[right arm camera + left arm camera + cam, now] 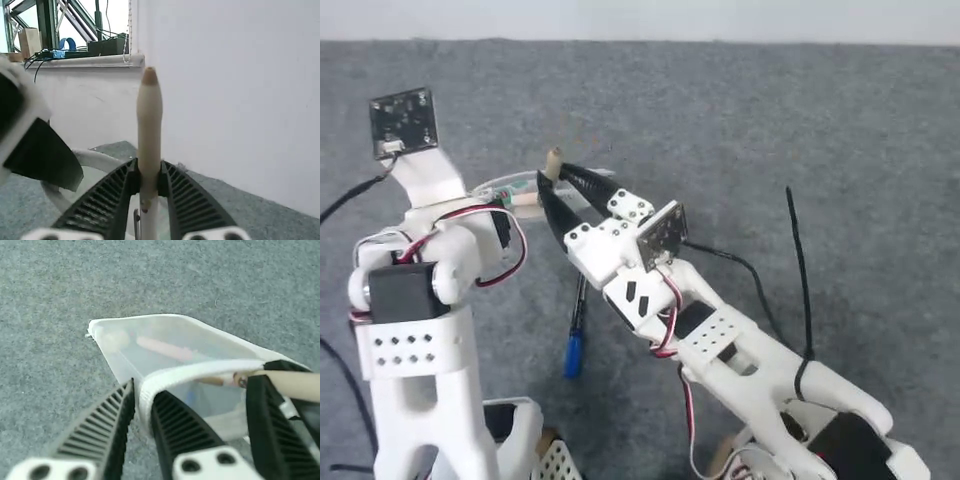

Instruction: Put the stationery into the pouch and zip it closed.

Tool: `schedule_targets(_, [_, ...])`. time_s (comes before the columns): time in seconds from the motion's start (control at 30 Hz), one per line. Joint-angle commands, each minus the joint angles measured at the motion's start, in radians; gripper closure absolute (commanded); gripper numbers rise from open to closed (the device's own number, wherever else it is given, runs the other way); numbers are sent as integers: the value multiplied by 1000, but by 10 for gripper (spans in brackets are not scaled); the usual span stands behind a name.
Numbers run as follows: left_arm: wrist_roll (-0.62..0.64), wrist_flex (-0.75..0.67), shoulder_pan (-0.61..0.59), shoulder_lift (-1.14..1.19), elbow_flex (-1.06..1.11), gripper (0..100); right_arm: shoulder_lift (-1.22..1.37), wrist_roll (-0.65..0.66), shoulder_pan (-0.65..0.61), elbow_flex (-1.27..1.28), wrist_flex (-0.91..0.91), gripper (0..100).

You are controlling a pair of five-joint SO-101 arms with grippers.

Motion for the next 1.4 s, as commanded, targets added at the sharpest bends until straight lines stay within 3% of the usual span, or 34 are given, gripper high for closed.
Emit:
schedule_targets(0.0, [-6,-60,2,-6,12,990,-53,0,10,3,21,928])
schedule_targets(0.17, [-5,-77,2,-8,25,990,-157,-17,10,6,193,732])
schedule_targets(0.43, [-5,-80,2,-8,25,989,-341,-63,12,5,417,756])
schedule_targets(0.9, [-3,-80,0,-8,27,989,-584,-60,13,69,447,757])
schedule_targets(1.0, [-2,-81,-3,-11,27,989,-599,-63,12,48,530,803])
schedule_targets(1.13, [11,-92,-66,-14,24,989,-604,-64,8,8,611,904])
schedule_targets(1.37, [57,-121,-176,-14,22,990,-593,-75,-64,-26,753,913])
